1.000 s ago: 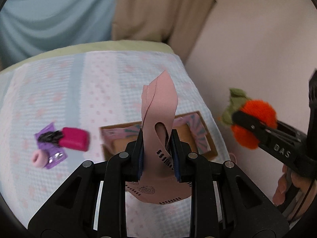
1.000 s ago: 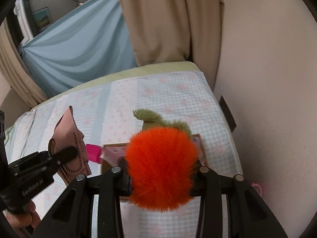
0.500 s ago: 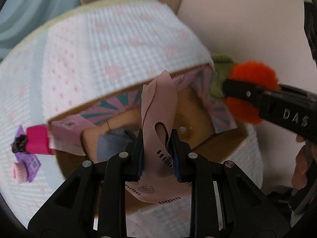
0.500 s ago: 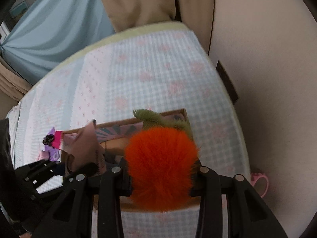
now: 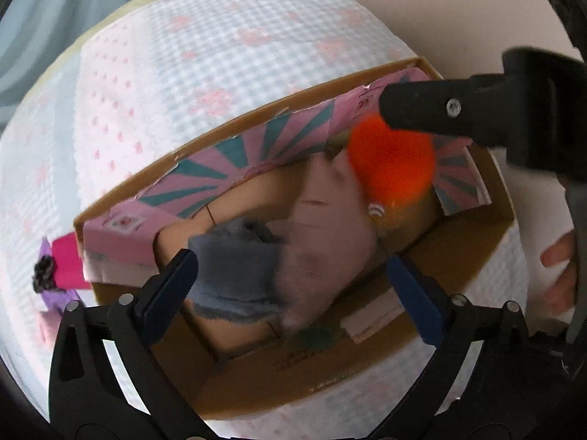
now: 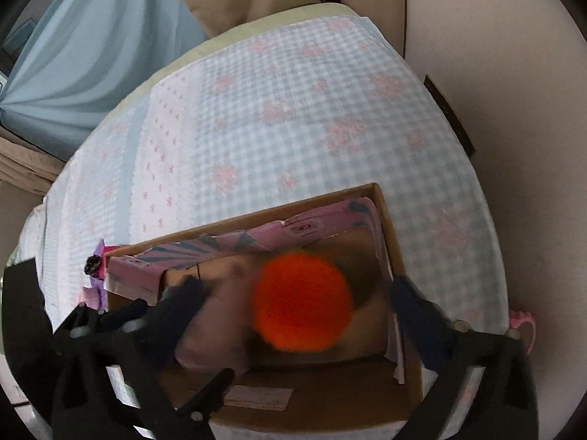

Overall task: Organize soft objects
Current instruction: 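Carry the pink slipper and orange pompom into the box with both tools, then open both tools and lift them away from the box, then grasp the pink fuzzy scrunchie with the left tool while the right grasps the black scrunchie, then carry the pink and black scrunchies into the cardboard box with both tools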

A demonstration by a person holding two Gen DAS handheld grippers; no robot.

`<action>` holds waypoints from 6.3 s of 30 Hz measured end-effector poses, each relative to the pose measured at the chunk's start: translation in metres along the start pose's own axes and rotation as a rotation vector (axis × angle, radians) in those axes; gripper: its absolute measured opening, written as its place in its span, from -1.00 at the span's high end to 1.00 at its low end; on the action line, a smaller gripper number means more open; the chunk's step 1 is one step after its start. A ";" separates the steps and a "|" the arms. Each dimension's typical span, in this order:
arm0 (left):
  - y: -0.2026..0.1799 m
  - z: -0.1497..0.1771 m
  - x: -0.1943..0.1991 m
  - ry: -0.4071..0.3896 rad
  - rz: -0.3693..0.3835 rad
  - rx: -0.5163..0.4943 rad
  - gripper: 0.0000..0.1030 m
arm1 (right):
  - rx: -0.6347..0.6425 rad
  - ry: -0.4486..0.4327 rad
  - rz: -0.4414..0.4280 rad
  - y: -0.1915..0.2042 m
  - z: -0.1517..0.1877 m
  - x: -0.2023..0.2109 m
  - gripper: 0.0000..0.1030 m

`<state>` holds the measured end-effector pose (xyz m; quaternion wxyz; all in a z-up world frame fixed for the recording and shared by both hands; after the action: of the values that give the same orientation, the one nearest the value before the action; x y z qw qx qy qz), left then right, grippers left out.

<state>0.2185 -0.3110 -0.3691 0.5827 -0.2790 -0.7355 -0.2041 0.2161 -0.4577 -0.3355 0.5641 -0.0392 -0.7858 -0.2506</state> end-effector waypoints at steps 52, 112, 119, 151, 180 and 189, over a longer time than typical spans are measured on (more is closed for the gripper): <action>0.039 0.196 0.355 -0.515 -0.346 0.340 -0.99 | 0.252 -0.439 0.035 0.121 0.162 0.283 -1.00; 0.348 0.285 -0.001 -0.248 -0.252 1.090 -0.99 | 1.104 0.115 -0.089 0.435 0.123 -0.164 -0.91; 0.339 0.275 -0.033 -0.221 -0.351 1.084 -0.76 | 1.222 0.211 -0.077 0.432 0.137 -0.218 -0.57; 0.339 0.289 0.084 -0.342 -0.374 0.889 0.29 | 1.001 0.036 -0.139 0.438 0.148 -0.120 0.38; 0.120 0.148 0.300 -0.507 -0.233 0.492 0.29 | 0.376 -0.240 -0.085 0.222 0.131 0.176 0.38; 0.041 0.078 0.246 -0.436 -0.183 0.446 0.29 | 0.289 -0.213 -0.052 0.110 0.083 0.179 0.38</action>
<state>0.1466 -0.1890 -0.1498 0.4376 -0.1141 -0.8916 -0.0248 0.1172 -0.3647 -0.1549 0.4706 0.0363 -0.8697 -0.1443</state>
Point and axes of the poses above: each gripper's, at about its wrist camera, not at the fingertips, and x roughly against the way its jaws point, y to its left, z to its underside, the point moved 1 cm from there along -x, roughly the way its jaws point, and after that the axes turned 10 degrees about -x, right-handed, at the moved point
